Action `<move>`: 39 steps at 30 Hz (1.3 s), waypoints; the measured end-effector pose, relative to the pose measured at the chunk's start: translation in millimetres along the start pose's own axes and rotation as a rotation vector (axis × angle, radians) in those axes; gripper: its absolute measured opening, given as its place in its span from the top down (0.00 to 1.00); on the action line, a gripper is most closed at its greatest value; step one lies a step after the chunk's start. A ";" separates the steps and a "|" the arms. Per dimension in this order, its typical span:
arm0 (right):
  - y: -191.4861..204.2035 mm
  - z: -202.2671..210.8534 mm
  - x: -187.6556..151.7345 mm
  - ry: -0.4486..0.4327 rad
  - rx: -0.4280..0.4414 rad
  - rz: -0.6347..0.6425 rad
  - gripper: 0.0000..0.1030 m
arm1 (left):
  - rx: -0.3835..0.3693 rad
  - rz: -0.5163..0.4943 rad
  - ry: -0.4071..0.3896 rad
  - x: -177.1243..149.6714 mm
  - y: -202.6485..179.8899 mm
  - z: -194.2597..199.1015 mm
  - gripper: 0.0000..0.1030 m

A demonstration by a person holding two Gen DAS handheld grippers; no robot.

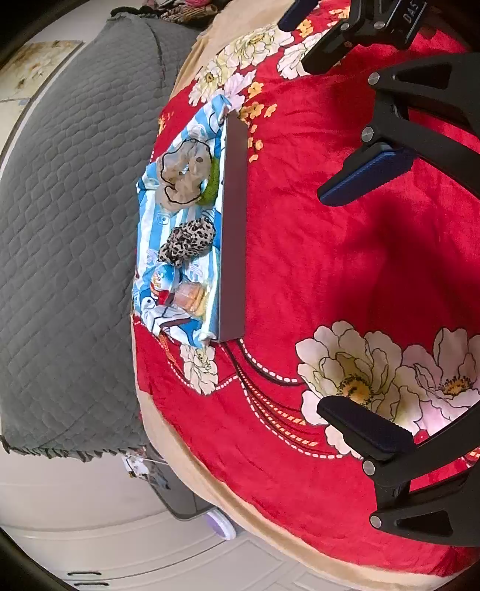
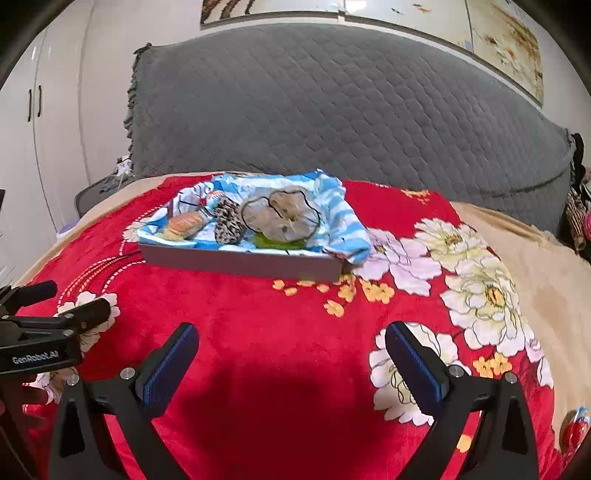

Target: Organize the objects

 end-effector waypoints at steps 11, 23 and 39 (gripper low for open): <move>-1.7 -10.8 -8.4 0.035 -0.025 0.002 0.01 | 0.001 -0.004 0.001 -5.0 -1.3 -12.6 0.01; 8.8 -15.2 -14.6 0.037 -0.031 0.052 0.01 | 0.000 -0.006 0.024 -13.8 -1.6 -28.5 0.01; 5.1 -20.9 -19.6 0.065 -0.038 0.026 0.01 | 0.006 -0.005 0.027 -15.5 -1.8 -31.0 0.01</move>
Point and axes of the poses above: each gripper's, at about its wrist camera, not at the fingertips, and z roughly against the way its jaws point, y to its left, x to its top, the point moved 1 cm from there along -z, roughly the way its jaws point, and after that the axes turned 14 degrees about y, right-handed, at the moved point
